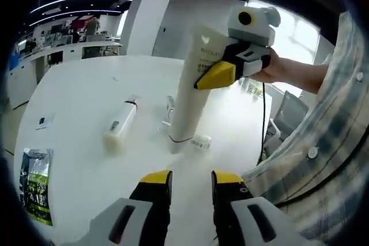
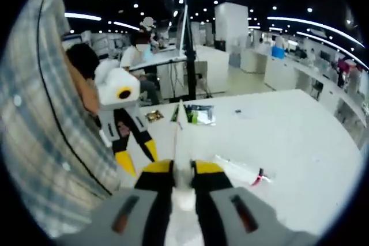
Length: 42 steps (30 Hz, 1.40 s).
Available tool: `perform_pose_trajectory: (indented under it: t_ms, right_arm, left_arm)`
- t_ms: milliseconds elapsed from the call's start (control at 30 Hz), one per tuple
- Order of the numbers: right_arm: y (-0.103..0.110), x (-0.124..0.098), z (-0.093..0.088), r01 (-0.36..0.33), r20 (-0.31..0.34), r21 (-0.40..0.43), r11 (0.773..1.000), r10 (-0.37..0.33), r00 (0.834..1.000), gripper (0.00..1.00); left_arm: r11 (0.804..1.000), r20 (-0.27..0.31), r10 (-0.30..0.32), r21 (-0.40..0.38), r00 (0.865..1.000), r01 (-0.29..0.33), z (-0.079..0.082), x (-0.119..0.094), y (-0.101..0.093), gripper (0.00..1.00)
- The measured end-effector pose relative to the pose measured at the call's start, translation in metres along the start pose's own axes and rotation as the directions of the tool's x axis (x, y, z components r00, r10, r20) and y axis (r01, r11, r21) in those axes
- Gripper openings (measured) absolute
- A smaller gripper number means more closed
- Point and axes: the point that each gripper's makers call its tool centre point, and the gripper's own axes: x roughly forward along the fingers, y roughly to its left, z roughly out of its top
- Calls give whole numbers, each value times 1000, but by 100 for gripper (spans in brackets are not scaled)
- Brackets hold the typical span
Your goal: Arrange the skincare products in the storage area until every visible bottle or jar stands upright without overlapping.
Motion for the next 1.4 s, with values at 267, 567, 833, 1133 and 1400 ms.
perform_pose_trajectory:
  t_ms: [267,567,833,1133,1400]
  right_arm:
    - [-25,-8,10,8,5,-23,1000,-8,1000,11]
    - [-50,-21,11,8,-20,-48,999,-9,1000,11]
    - [-70,-26,6,9,-40,-62,998,-11,999,11]
    - [-89,-31,-5,15,-78,-69,998,-21,997,11]
    - [-107,-34,-12,25,-103,-78,997,-33,994,11]
  left_arm:
    - [999,29,44,-24,999,-44,-2,-7,11,24]
    - [998,40,57,-18,998,-56,-3,-7,10,24]
    - [998,41,67,-20,997,-66,-5,-7,11,25]
    - [996,32,89,-34,996,-88,-7,-11,18,26]
    - [996,13,87,-16,996,-87,-9,-10,17,26]
